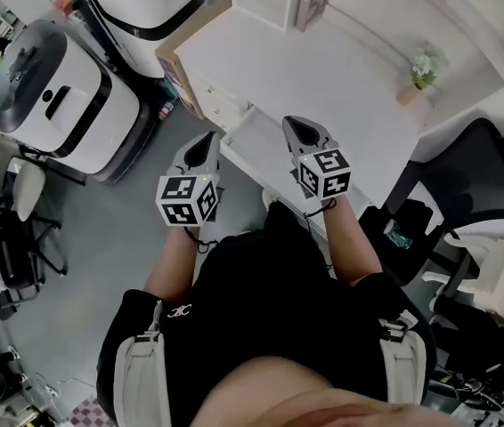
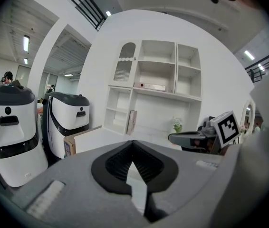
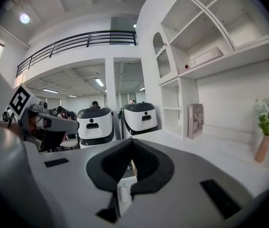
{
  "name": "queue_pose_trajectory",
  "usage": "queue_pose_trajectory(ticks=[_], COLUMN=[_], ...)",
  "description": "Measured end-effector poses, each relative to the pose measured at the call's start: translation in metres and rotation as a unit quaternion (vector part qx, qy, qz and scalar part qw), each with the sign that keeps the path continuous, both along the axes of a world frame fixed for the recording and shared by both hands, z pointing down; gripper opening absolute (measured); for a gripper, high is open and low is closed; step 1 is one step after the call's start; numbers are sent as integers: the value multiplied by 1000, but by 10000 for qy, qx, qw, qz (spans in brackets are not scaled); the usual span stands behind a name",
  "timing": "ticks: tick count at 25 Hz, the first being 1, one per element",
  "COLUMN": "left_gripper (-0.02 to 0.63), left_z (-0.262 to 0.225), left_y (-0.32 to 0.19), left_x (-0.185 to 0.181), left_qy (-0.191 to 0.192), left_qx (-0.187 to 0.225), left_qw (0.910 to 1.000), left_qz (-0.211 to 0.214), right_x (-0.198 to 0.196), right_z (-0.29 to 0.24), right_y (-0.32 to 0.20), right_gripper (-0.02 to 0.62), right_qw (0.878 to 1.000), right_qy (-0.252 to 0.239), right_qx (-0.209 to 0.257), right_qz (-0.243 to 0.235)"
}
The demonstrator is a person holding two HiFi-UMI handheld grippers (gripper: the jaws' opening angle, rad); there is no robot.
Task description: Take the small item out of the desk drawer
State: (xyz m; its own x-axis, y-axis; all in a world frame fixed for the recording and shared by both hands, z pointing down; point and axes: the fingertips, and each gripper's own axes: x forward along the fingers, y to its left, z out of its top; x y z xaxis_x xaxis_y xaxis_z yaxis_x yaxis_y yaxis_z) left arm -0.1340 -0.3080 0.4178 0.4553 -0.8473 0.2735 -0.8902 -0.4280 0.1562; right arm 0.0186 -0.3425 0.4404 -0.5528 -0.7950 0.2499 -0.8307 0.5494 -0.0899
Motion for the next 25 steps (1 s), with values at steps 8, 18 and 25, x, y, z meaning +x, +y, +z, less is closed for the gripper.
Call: queue_pose_trajectory(ticks=[8,18,25], left_gripper=[15,14,14], left_z=[22,55,81], left_y=[-22,-52,-59], left_x=[1,-15,-37], left_qy=[-123,-272,-298], left_qx=[-287,-641,-1004], left_qw=[9994,9966,9917], left_qz=[-125,-443,-746], right_x=[-6,-33,-58], right_z=[43,118,175], right_y=[-34,-61,-72], right_gripper=[-2,54,69], right_qw=[9985,9855,9679], right_qy=[6,160,386], right_qx=[-466,-1372,-2074], right_qz=[-282,-986,-1369])
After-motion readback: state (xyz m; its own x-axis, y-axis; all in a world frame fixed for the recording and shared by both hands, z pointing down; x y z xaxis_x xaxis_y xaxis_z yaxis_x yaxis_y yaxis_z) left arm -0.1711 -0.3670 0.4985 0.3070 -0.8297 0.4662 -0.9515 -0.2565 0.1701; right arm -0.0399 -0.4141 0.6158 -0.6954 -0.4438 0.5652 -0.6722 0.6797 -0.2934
